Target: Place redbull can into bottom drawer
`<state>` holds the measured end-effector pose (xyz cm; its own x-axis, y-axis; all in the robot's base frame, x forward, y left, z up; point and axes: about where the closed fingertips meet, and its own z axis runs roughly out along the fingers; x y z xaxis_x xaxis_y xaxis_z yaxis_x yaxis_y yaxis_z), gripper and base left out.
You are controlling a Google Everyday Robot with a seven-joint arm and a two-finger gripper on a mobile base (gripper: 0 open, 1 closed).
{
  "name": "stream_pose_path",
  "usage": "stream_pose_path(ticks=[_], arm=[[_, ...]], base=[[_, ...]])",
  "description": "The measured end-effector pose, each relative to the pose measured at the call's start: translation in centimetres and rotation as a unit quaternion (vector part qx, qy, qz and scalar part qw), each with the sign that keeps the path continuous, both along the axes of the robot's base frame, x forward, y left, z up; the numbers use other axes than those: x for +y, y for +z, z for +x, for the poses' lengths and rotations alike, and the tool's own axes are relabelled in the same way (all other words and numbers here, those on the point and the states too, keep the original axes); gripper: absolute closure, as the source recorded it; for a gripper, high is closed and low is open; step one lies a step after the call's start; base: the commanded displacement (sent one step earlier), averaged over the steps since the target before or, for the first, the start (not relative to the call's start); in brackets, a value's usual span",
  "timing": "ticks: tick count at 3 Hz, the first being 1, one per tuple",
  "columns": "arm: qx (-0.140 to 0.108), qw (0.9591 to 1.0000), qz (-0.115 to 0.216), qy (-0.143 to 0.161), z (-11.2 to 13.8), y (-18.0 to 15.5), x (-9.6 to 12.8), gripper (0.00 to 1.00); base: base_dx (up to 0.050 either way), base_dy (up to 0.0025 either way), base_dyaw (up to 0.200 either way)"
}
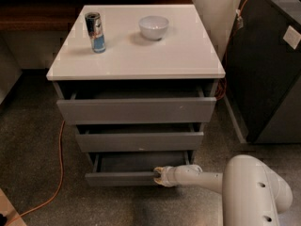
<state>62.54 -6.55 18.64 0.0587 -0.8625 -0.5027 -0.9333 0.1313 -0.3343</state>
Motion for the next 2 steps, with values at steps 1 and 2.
stream_pose_path(ticks=[1, 2], arm=[[0.0, 1.0, 0.0, 0.0, 0.0, 0.5, 0.0, 0.63], [0.005, 0.9999, 0.011, -0.01, -2.1, 0.6, 0.3, 0.63]], base=[[0.0, 0.0, 0.0], [0.0, 0.0, 0.0]])
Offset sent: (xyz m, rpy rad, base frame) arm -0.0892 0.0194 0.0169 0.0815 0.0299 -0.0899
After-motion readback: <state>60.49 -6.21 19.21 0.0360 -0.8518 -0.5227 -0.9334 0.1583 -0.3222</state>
